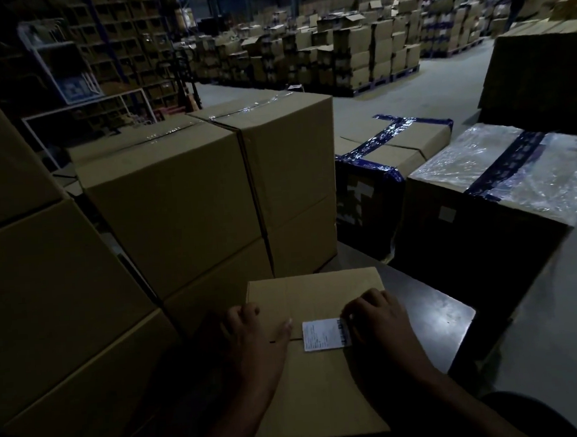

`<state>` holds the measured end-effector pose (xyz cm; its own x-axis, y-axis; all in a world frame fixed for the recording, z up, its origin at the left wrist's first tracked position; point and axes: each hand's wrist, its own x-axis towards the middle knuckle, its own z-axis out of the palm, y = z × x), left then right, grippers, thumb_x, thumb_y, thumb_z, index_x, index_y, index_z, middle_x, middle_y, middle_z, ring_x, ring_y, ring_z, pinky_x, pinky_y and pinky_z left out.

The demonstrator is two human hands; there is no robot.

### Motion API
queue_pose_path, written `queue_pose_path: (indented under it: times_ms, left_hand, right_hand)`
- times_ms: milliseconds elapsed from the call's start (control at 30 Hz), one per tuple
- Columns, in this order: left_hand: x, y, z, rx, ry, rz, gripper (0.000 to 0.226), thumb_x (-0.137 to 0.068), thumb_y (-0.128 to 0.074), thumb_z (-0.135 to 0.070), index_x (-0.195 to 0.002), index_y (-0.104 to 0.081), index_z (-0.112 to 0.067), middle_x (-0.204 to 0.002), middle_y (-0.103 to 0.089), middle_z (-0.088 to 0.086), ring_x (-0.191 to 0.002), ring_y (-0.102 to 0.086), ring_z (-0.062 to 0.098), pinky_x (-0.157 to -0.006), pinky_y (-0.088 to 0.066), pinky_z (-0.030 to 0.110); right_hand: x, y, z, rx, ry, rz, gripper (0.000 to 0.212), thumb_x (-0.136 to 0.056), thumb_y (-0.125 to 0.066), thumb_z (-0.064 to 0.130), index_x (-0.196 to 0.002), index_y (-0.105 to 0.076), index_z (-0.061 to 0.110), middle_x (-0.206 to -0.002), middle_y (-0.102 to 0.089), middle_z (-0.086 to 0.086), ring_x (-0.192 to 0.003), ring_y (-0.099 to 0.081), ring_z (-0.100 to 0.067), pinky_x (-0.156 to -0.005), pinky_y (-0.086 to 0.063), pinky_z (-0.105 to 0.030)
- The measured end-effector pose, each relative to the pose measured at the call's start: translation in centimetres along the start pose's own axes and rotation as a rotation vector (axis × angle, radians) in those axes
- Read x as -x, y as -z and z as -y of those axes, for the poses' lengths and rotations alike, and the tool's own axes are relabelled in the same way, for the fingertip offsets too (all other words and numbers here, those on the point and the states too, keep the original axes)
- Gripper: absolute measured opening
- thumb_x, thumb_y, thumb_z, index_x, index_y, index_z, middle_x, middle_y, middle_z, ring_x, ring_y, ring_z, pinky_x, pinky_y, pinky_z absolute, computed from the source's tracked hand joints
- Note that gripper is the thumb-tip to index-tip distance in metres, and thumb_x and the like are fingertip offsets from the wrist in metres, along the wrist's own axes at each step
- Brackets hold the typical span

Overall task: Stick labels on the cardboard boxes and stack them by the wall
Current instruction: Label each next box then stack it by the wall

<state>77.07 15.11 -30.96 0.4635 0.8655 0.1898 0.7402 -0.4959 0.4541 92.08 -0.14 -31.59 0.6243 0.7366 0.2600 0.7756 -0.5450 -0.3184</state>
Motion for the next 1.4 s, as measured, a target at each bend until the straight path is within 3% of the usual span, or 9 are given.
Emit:
queue_pose_path:
  times_ms: [200, 400, 500, 733, 933, 1067, 1200, 1267, 1400]
  left_hand:
    - [-0.3, -1.0, 0.4, 0.030, -0.044, -0.063, 0.061, -0.082, -0.066, -0.059, -0.128, -0.051, -0.022, -0.135, -0.036, 0.002, -0.120, -0.034, 0.021, -0.090, -0.036, 0.032]
    - [-0.3, -1.3, 0.4, 0.010, -0.061, -0.110, 0.058, -0.079, -0.071, -0.056, -0.121, -0.055, -0.021, -0.131, -0.042, 0.005, -0.116, -0.039, 0.024, -0.085, -0.036, 0.032]
    - [-0.2, -1.3, 0.3, 0.010, -0.070, -0.124, 0.057, -0.078, -0.072, -0.054, -0.120, -0.057, -0.019, -0.129, -0.044, 0.006, -0.113, -0.039, 0.023, -0.080, -0.031, 0.030]
    - [-0.4, -1.3, 0.4, 0.023, -0.054, -0.100, 0.059, -0.079, -0.071, -0.056, -0.122, -0.056, -0.019, -0.132, -0.043, 0.006, -0.117, -0.039, 0.025, -0.083, -0.029, 0.029]
    - [-0.3, -1.4, 0.3, 0.021, -0.055, -0.107, 0.059, -0.079, -0.071, -0.056, -0.122, -0.056, -0.019, -0.132, -0.043, 0.006, -0.116, -0.039, 0.024, -0.081, -0.032, 0.030]
    - [-0.3, -1.3, 0.4, 0.013, -0.052, -0.101, 0.059, -0.081, -0.066, -0.060, -0.125, -0.052, -0.023, -0.134, -0.039, 0.002, -0.118, -0.038, 0.021, -0.086, -0.039, 0.034]
    - [-0.3, -1.2, 0.4, 0.017, -0.045, -0.085, 0.059, -0.082, -0.066, -0.059, -0.125, -0.051, -0.022, -0.135, -0.039, 0.004, -0.119, -0.037, 0.022, -0.084, -0.030, 0.029]
    - [-0.3, -1.3, 0.4, 0.033, -0.048, -0.099, 0.059, -0.079, -0.071, -0.056, -0.122, -0.054, -0.020, -0.133, -0.042, 0.006, -0.117, -0.039, 0.024, -0.082, -0.031, 0.031]
    - [-0.3, -1.4, 0.3, 0.010, -0.046, -0.104, 0.060, -0.079, -0.070, -0.058, -0.122, -0.055, -0.019, -0.132, -0.044, 0.006, -0.117, -0.040, 0.025, -0.085, -0.038, 0.035]
  right_hand:
    - [-0.4, 0.4, 0.8, 0.013, -0.018, 0.044, 0.016, -0.086, -0.054, 0.046, -0.097, -0.056, 0.035, -0.101, -0.046, 0.012, -0.096, -0.041, -0.013, -0.077, -0.029, -0.029]
    - [-1.0, -0.3, 1.4, 0.138, -0.040, 0.056, 0.039, -0.086, -0.019, 0.053, -0.092, -0.049, 0.029, -0.098, -0.046, 0.005, -0.095, -0.040, -0.018, -0.081, -0.029, -0.035]
    - [-1.3, -0.9, 1.3, 0.182, -0.050, 0.076, 0.039, -0.087, -0.017, 0.052, -0.093, -0.047, 0.028, -0.099, -0.045, 0.004, -0.097, -0.039, -0.019, -0.085, -0.031, -0.038]
    - [-2.2, -0.9, 1.4, 0.282, -0.009, 0.075, 0.029, -0.085, -0.045, 0.045, -0.081, -0.054, 0.018, -0.086, -0.053, -0.006, -0.081, -0.049, -0.027, -0.070, -0.041, -0.043]
    - [-2.6, -0.8, 1.2, 0.211, -0.020, 0.188, 0.037, -0.098, -0.031, 0.049, -0.111, -0.047, 0.019, -0.117, -0.043, -0.004, -0.111, -0.036, -0.026, -0.092, -0.027, -0.041]
    - [-2.5, -0.5, 1.2, 0.136, -0.012, 0.141, 0.032, -0.096, -0.039, 0.047, -0.108, -0.051, 0.020, -0.113, -0.045, -0.003, -0.107, -0.040, -0.025, -0.085, -0.026, -0.038]
    - [-1.4, -0.7, 0.5, 0.098, 0.036, 0.092, 0.026, -0.087, -0.040, 0.052, -0.100, -0.051, 0.032, -0.102, -0.047, 0.009, -0.096, -0.042, -0.016, -0.076, -0.024, -0.030]
    - [-0.4, -0.4, 0.4, 0.018, -0.007, 0.024, 0.020, -0.080, -0.055, 0.048, -0.096, -0.054, 0.035, -0.097, -0.048, 0.011, -0.091, -0.044, -0.015, -0.074, -0.029, -0.029]
    - [1.0, -0.1, 1.2, 0.017, -0.028, -0.009, 0.036, -0.063, -0.078, 0.036, -0.092, -0.058, 0.033, -0.092, -0.050, 0.009, -0.085, -0.046, -0.017, -0.067, -0.031, -0.030]
